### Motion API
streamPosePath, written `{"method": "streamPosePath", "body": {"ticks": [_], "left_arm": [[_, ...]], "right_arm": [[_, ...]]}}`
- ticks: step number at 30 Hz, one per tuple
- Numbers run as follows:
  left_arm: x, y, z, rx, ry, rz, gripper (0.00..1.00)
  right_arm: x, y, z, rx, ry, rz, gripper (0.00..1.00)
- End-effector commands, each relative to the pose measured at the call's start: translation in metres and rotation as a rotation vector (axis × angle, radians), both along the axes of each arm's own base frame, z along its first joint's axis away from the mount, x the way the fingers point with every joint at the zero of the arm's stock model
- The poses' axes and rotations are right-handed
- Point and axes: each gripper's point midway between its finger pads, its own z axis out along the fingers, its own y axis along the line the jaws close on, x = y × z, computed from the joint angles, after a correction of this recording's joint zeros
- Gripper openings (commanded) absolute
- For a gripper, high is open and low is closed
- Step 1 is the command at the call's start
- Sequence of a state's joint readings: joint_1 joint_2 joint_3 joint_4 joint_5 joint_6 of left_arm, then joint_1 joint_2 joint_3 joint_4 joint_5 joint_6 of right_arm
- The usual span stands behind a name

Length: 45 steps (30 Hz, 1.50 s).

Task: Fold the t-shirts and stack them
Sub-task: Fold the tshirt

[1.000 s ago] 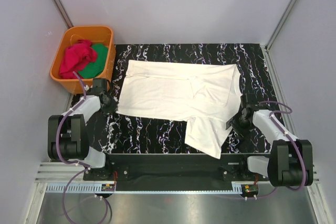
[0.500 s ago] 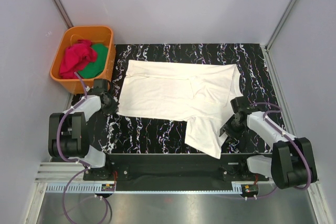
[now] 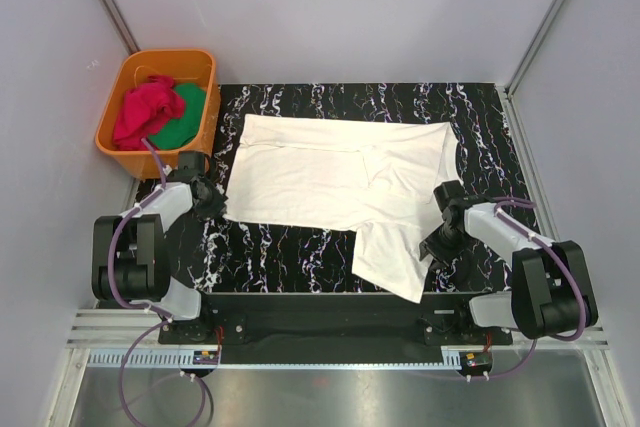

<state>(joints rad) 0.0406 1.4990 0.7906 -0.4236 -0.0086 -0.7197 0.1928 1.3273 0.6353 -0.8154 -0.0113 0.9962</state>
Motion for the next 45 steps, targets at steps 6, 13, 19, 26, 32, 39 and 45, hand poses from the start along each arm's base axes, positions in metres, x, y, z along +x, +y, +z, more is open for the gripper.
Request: {"method": "streamPosePath", "body": {"ticks": [6, 13, 19, 26, 32, 39, 45], "left_arm": [[0.014, -0.008, 0.017, -0.036, -0.089, -0.015, 0.0], [0.014, -0.008, 0.02, -0.036, -0.094, -0.022, 0.0], [0.003, -0.007, 0.026, -0.028, -0.109, -0.033, 0.0], [-0.026, -0.012, 0.027, -0.062, -0.115, 0.01, 0.0], [-0.046, -0.017, 0.027, -0.09, -0.114, 0.02, 0.0], [-0.026, -0.009, 0.056, -0.031, -0.185, -0.025, 0.0], [0.003, -0.01, 0.071, -0.013, -0.195, -0.074, 0.0]], "right_arm": [[0.014, -0.009, 0.006, -0.075, -0.04, -0.139, 0.31], [0.014, -0.008, 0.01, -0.058, -0.084, -0.125, 0.0], [0.001, -0.009, 0.028, -0.029, -0.158, -0.099, 0.0], [-0.009, -0.019, 0.058, -0.05, -0.282, -0.044, 0.0], [-0.013, -0.013, 0.063, -0.022, -0.254, 0.009, 0.0], [0.035, -0.021, 0.098, -0.071, -0.396, 0.07, 0.0], [0.099, -0.014, 0.113, 0.018, -0.498, 0.166, 0.0]]}}
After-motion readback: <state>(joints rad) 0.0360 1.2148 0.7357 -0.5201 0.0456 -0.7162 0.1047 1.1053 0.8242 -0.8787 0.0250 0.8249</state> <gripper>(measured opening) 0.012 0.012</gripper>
